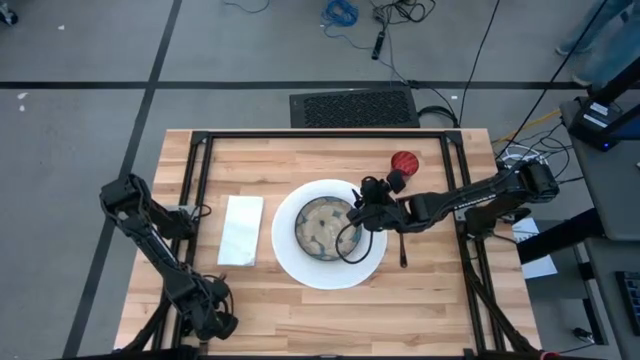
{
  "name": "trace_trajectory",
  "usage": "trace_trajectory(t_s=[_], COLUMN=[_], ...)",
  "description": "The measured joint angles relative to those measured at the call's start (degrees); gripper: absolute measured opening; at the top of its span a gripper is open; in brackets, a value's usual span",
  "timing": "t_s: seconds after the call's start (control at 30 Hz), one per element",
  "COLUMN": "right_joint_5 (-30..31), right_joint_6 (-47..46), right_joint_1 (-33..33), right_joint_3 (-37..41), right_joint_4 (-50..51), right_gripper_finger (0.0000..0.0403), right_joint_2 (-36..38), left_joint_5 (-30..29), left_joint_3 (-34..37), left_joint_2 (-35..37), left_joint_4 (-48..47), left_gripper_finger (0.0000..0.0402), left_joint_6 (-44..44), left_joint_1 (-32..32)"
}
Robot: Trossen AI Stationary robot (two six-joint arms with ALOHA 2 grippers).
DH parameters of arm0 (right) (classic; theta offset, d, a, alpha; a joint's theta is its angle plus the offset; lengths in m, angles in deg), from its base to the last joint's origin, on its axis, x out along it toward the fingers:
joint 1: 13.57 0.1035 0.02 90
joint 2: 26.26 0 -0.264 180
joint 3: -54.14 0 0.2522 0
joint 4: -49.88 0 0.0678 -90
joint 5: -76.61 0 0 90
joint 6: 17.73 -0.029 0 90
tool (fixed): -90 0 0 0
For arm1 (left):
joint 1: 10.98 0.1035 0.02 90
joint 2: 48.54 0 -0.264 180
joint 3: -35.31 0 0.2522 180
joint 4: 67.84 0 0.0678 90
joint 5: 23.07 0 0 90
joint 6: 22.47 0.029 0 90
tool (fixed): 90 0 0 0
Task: Set table place
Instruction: Put the black fork on the white napkin
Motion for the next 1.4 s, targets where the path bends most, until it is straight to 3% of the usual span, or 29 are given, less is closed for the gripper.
trace_trajectory(t_s=[0.4,0.63,0.9,1.4], right_joint_5=[0.0,0.02,0.0,-1.51], right_joint_6=[0.2,0.34,0.26,0.15], right_joint_1=[0.03,0.03,0.03,0.07], right_joint_3=[0.0,0.0,0.0,0.0], right_joint_4=[-2.01,-2.01,-1.88,-2.0], right_gripper_finger=[0.0167,0.0167,0.0167,0.0167], right_joint_2=[0.0,0.0,0.0,0.04], left_joint_5=[-3.49,-8.02,-7.68,-5.04], left_joint_3=[0.34,-0.29,-1.75,-2.14], left_joint_2=[3.48,6.36,6.51,-0.99], left_joint_4=[-7.7,-9.77,-10.86,-6.44], left_gripper_finger=[0.0203,0.0203,0.0203,0.0203], left_joint_6=[8.79,8.61,5.42,2.64], left_joint_1=[4.34,4.89,4.2,2.64])
